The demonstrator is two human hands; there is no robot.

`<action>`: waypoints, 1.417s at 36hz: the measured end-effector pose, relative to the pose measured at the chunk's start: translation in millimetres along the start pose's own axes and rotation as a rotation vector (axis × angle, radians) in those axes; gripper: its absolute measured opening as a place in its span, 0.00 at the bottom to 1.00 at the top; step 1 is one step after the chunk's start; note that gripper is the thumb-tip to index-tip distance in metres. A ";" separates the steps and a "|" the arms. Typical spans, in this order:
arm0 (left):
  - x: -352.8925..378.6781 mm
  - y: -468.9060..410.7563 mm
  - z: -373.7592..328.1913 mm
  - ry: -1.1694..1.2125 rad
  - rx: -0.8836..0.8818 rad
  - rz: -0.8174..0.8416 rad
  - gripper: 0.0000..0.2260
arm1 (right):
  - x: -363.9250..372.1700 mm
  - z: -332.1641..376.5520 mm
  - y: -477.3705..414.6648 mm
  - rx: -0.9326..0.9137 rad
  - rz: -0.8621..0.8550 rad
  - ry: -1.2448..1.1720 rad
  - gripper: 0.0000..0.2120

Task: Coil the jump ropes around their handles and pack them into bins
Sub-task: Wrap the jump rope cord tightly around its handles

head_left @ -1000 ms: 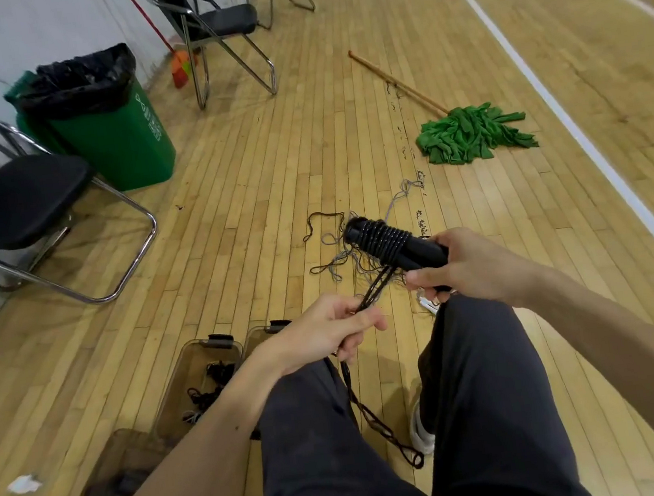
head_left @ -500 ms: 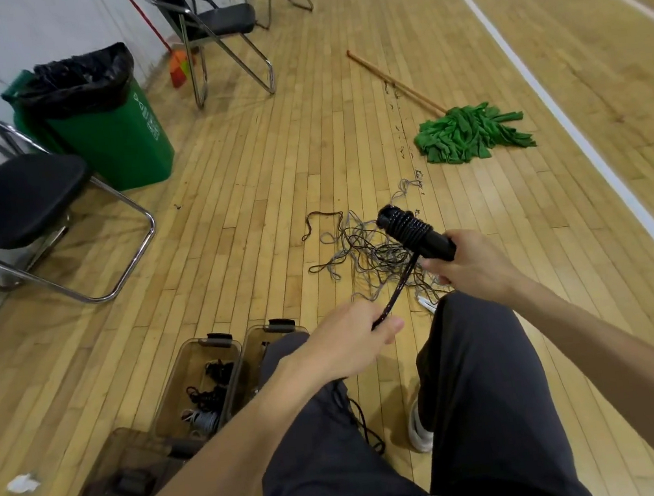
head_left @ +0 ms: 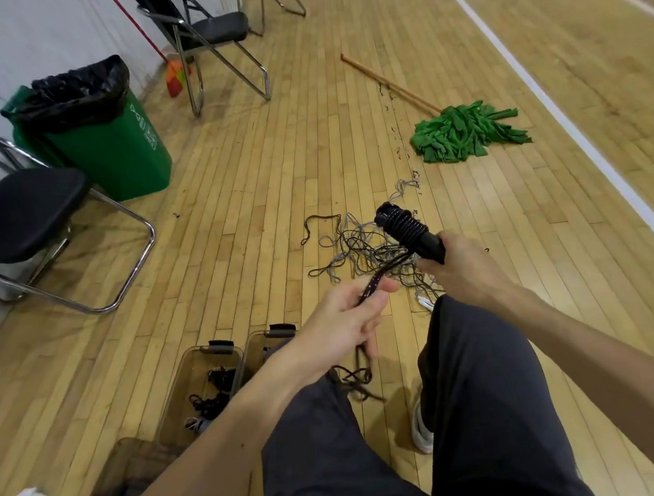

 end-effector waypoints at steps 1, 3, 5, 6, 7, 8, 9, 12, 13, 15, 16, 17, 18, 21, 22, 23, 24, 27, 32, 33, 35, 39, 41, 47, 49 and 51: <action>-0.7 0.5 -2.6 -0.143 0.007 -0.017 0.11 | 1.3 -0.9 0.4 0.000 -0.001 0.025 0.08; -4.0 0.4 -13.6 -0.480 0.076 -0.033 0.10 | 6.8 -3.0 1.7 0.010 0.062 0.052 0.08; -6.2 -0.9 -29.2 -0.762 0.154 -0.027 0.12 | 17.0 -5.3 2.9 0.027 0.210 0.086 0.08; -6.7 -1.7 -37.8 -0.906 0.190 -0.022 0.13 | 22.5 -6.2 4.6 0.044 0.306 0.079 0.07; -6.7 -2.2 -47.8 -1.033 0.218 -0.015 0.13 | 27.7 -6.5 7.6 0.063 0.410 0.050 0.05; -7.6 -4.2 -55.6 -1.136 0.244 -0.008 0.13 | 32.4 -6.2 11.1 0.076 0.514 0.015 0.04; -8.6 -5.8 -63.9 -1.205 0.270 0.001 0.13 | 35.6 -4.5 15.3 0.077 0.610 -0.017 0.03; -13.0 -11.7 -82.0 -1.280 0.354 0.059 0.14 | 37.7 5.1 31.3 0.056 0.817 -0.063 0.04; -14.3 -14.9 -85.9 -1.281 0.376 0.080 0.15 | 36.2 8.4 37.2 0.050 0.869 -0.077 0.04; -18.6 -21.4 -90.5 -1.273 0.405 0.091 0.16 | 32.7 16.7 48.8 0.022 0.986 -0.107 0.03; -20.2 -25.2 -91.8 -1.262 0.417 0.088 0.17 | 30.6 20.2 54.3 0.002 1.043 -0.126 0.03; -20.9 -28.0 -93.2 -1.242 0.426 0.084 0.17 | 28.0 23.5 59.0 -0.017 1.088 -0.146 0.03; -21.6 -30.6 -93.7 -1.219 0.433 0.082 0.17 | 25.6 26.1 62.6 -0.032 1.116 -0.162 0.03; -22.4 -36.6 -91.5 -1.177 0.437 0.077 0.17 | 18.3 32.6 69.3 -0.061 1.140 -0.177 0.03; -22.0 -39.5 -89.4 -1.174 0.437 0.076 0.17 | 16.1 33.8 71.7 -0.069 1.143 -0.178 0.04; -23.5 -41.0 -87.5 -1.172 0.432 0.068 0.16 | 14.4 36.4 73.3 -0.083 1.147 -0.174 0.05; -25.5 -42.5 -85.3 -1.164 0.422 0.059 0.14 | 13.0 38.2 74.8 -0.099 1.150 -0.172 0.06; -32.4 -46.3 -79.2 -1.103 0.376 0.036 0.16 | 8.7 44.1 77.6 -0.146 1.144 -0.193 0.05; -42.1 -52.7 -70.3 -0.932 0.265 0.059 0.15 | 3.9 57.6 85.9 -0.247 1.182 -0.269 0.04; -43.0 -54.2 -68.2 -0.906 0.248 0.063 0.15 | 2.5 60.5 87.2 -0.266 1.183 -0.278 0.04; -45.2 -56.3 -61.1 -0.855 0.216 0.085 0.15 | -0.7 65.8 89.3 -0.303 1.174 -0.290 0.04; -49.7 -56.3 -47.8 -0.758 0.163 0.138 0.16 | -4.7 73.2 92.8 -0.289 1.118 -0.387 0.03; -55.0 -56.5 -44.4 -0.717 0.152 0.106 0.17 | -4.7 73.6 92.7 -0.238 1.081 -0.448 0.04; -64.5 -57.7 -32.2 -0.598 0.122 0.092 0.20 | -6.1 79.0 94.5 -0.233 1.042 -0.564 0.05; -72.4 -65.5 -11.5 -0.554 0.013 0.102 0.16 | -5.8 82.1 91.4 -0.271 0.973 -0.615 0.05; -75.7 -70.7 5.0 -0.607 -0.026 0.126 0.12 | -5.0 82.8 87.2 -0.279 0.901 -0.670 0.06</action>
Point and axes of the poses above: each hand's wrist, its own y-axis away from the middle knuckle, its own x-axis out of the palm, z = x × y, the point moved 5 cm from there along -y, towards the middle knuckle, and after that the axes turned 4 degrees about y, right-handed, at the moved point
